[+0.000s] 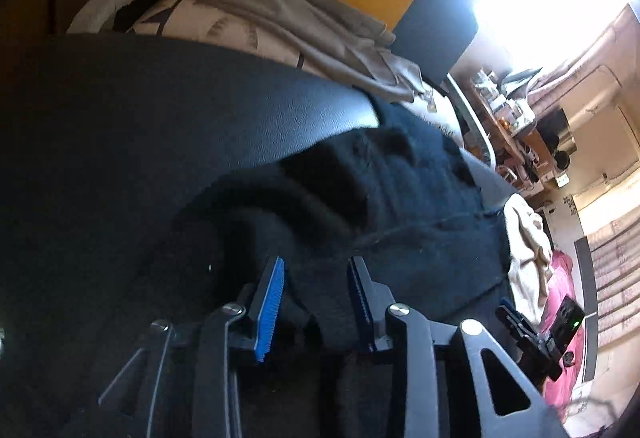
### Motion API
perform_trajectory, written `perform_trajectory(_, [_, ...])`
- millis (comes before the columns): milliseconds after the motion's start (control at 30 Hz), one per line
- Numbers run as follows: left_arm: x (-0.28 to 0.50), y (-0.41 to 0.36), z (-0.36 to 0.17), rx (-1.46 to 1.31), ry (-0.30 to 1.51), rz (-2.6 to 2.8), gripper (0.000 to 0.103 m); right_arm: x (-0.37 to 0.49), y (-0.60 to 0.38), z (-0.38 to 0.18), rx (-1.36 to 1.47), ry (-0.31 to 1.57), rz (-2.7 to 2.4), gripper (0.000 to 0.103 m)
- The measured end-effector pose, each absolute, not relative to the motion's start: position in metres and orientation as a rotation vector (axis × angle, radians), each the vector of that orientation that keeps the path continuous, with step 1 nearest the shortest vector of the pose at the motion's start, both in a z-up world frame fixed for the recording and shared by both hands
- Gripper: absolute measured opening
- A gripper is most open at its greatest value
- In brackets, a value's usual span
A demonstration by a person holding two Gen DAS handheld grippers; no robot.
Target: Fold clothes
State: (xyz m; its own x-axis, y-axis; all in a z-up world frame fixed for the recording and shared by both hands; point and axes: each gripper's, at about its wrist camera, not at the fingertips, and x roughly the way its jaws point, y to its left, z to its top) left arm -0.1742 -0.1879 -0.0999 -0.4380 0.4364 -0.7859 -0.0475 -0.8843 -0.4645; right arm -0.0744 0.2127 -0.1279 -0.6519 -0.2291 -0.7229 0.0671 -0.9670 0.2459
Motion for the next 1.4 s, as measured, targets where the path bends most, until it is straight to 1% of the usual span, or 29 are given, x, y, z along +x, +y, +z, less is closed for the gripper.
perform_trajectory(67, [-0.178, -0.183, -0.106, -1.475, -0.498, 2.388, 0.037, -0.078, 0.209, -0.129, 1.235, -0.260, -2.699, 0.073])
perform_trajectory(200, [-0.190, -0.162, -0.111, -1.483, -0.317, 2.349, 0.040, -0.079, 0.205, -0.131, 1.249, -0.210, -2.697, 0.077])
perform_trajectory(367, [-0.194, -0.147, -0.125, -1.537, -0.216, 2.200, 0.041, -0.073, 0.200, -0.132, 1.258, -0.152, -2.684, 0.085])
perform_trajectory(433, [-0.193, -0.147, -0.125, -1.550, -0.234, 2.162, 0.038, -0.072, 0.198, -0.132, 1.263, -0.137, -2.680, 0.086])
perform_trajectory(467, [-0.191, -0.147, -0.124, -1.551, -0.246, 2.150, 0.033, -0.073, 0.198, -0.131, 1.266, -0.134, -2.679, 0.086])
perform_trajectory(500, [-0.190, -0.147, -0.122, -1.535, -0.245, 2.159, 0.019, -0.073, 0.198, -0.131, 1.268, -0.132, -2.678, 0.086])
perform_trajectory(533, [-0.188, -0.146, -0.119, -1.516, -0.236, 2.187, 0.004, -0.074, 0.198, -0.130, 1.270, -0.130, -2.677, 0.086])
perform_trajectory(567, [-0.186, -0.146, -0.116, -1.498, -0.225, 2.221, 0.003, -0.075, 0.199, -0.128, 1.272, -0.129, -2.677, 0.083])
perform_trajectory(600, [-0.184, -0.147, -0.111, -1.468, -0.231, 2.252, 0.003, -0.077, 0.201, -0.126, 1.274, -0.127, -2.678, 0.080])
perform_trajectory(633, [-0.183, -0.147, -0.106, -1.432, -0.251, 2.277, 0.003, -0.079, 0.204, -0.124, 1.272, -0.130, -2.682, 0.075])
perform_trajectory(667, [-0.182, -0.149, -0.101, -1.403, -0.270, 2.300, 0.003, -0.082, 0.209, -0.120, 1.267, -0.141, -2.689, 0.073])
perform_trajectory(800, [-0.178, -0.157, -0.080, -1.280, -0.355, 2.382, 0.002, -0.101, 0.236, -0.099, 1.197, -0.193, -2.760, 0.072])
perform_trajectory(833, [-0.178, -0.159, -0.077, -1.262, -0.367, 2.396, 0.002, -0.109, 0.242, -0.094, 1.178, -0.193, -2.778, 0.070])
perform_trajectory(933, [-0.182, -0.161, -0.072, -1.246, -0.378, 2.423, 0.002, -0.136, 0.257, -0.083, 1.141, -0.169, -2.819, 0.069])
perform_trajectory(1067, [-0.188, -0.162, -0.069, -1.236, -0.389, 2.460, 0.002, -0.182, 0.265, -0.093, 1.218, -0.113, -2.793, 0.065])
perform_trajectory(1233, [-0.193, -0.168, -0.071, -1.239, -0.411, 2.502, 0.002, -0.227, 0.266, -0.126, 1.396, -0.030, -2.730, 0.060])
perform_trajectory(1333, [-0.202, -0.169, -0.077, -1.272, -0.401, 2.519, 0.002, -0.245, 0.271, -0.134, 1.436, -0.002, -2.765, 0.060])
perform_trajectory(1400, [-0.211, -0.165, -0.088, -1.341, -0.328, 2.549, 0.002, -0.250, 0.274, -0.135, 1.434, -0.014, -2.793, 0.062])
